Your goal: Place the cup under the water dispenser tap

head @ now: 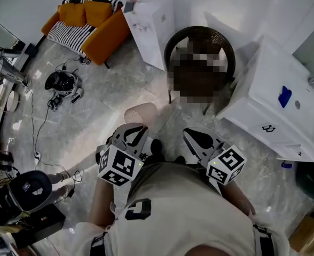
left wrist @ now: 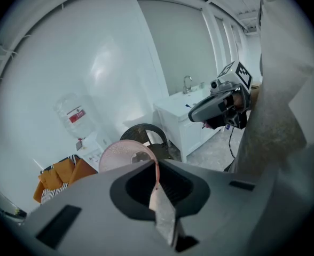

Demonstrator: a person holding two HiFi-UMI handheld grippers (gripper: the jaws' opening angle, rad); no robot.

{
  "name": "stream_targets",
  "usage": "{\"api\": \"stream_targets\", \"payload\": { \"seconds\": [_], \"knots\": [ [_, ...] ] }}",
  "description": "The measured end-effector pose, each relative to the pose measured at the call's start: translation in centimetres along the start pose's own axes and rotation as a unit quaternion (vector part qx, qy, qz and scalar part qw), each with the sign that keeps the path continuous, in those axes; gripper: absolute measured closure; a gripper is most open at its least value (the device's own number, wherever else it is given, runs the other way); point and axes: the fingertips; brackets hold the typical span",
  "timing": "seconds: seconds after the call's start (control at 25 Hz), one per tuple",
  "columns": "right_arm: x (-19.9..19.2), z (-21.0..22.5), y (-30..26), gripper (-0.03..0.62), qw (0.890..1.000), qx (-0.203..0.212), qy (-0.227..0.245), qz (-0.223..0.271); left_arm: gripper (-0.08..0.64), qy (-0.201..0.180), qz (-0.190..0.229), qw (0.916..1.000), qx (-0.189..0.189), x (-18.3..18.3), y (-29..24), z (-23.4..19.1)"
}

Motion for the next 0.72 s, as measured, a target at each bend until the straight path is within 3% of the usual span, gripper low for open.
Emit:
{"api": "stream_targets", "payload": {
  "seconds": [0.36,0.72],
  "knots": [
    [-0.7,0.1,-1.3,0.565,1.0,-0.007,0.012,-0.018,0.492,-0.001,0.001,1.0,0.009,-1.2,-0.4,-1.6],
    [-0.5,-0.7,-7.5,0.565,0.998,-0.01,0.028,-0.056,0.492,0.013,0.006,0.9998,0.012,-4.2,-0.2,-7.5]
  ]
}}
Point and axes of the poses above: the fingertips, and each gripper's own axes: y backward along the fingers, z to its right, x out of its top, and after that the axes turned 12 degrees about -x, right-handed
